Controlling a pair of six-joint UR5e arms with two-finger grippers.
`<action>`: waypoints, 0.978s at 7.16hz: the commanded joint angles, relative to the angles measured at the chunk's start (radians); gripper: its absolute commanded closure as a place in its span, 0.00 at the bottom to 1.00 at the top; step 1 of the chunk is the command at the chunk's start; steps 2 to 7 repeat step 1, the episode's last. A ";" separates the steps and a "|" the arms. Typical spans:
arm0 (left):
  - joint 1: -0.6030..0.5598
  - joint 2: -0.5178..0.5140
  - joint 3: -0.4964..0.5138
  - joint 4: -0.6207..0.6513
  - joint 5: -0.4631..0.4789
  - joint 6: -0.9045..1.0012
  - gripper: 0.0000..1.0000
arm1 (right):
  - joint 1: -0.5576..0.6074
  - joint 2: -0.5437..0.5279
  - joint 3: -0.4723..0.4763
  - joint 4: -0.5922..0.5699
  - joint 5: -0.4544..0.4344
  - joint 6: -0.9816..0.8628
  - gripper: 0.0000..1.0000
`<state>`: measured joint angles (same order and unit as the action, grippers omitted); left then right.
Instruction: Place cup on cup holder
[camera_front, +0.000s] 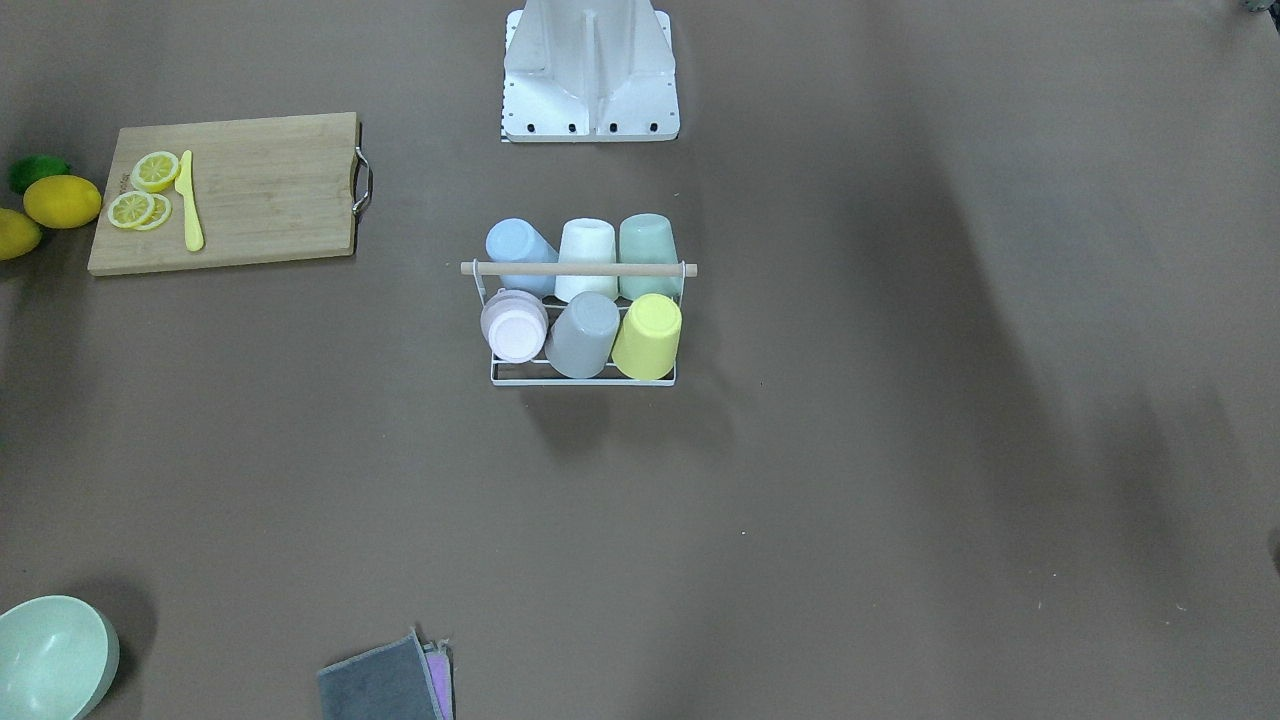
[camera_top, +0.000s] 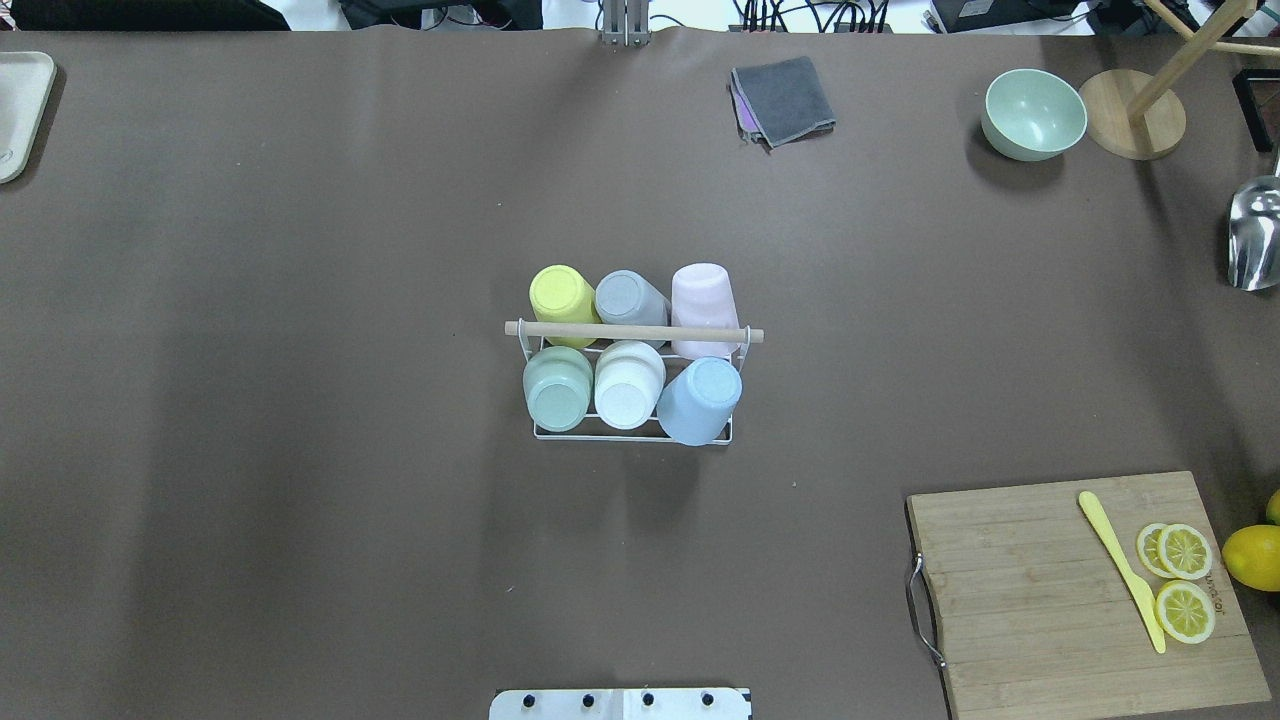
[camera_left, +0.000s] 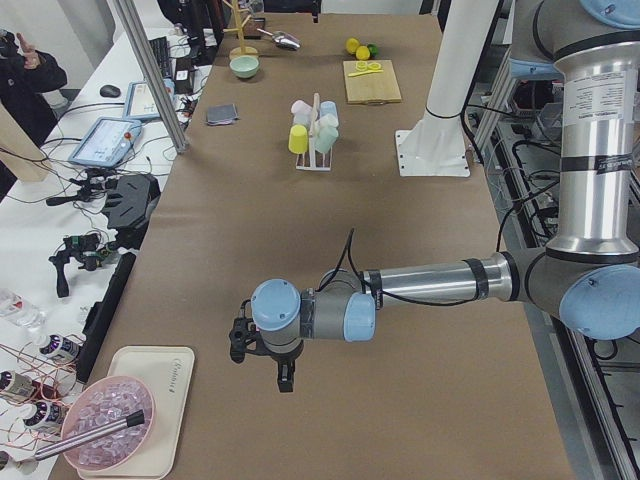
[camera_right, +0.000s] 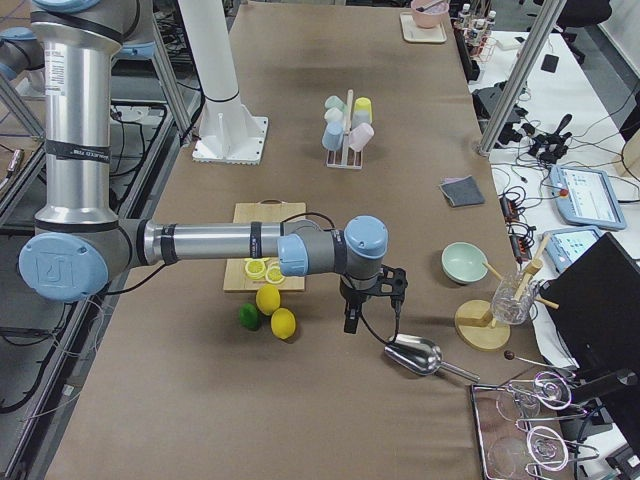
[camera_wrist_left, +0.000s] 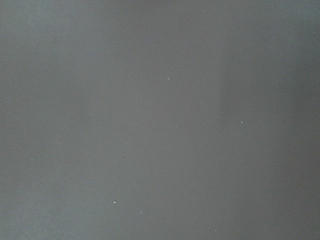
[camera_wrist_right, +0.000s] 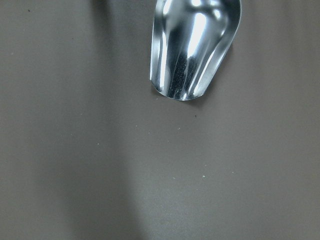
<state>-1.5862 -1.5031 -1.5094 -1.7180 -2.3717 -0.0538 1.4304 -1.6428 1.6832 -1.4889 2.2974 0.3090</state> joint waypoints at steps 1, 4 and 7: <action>0.002 -0.002 -0.003 0.000 0.000 0.000 0.03 | 0.005 0.001 0.000 -0.002 0.026 -0.001 0.00; 0.002 -0.002 -0.003 0.000 0.000 0.000 0.03 | 0.005 0.001 0.000 -0.002 0.026 -0.001 0.00; 0.002 -0.002 -0.003 0.000 0.000 0.000 0.03 | 0.005 0.001 0.000 -0.002 0.026 -0.001 0.00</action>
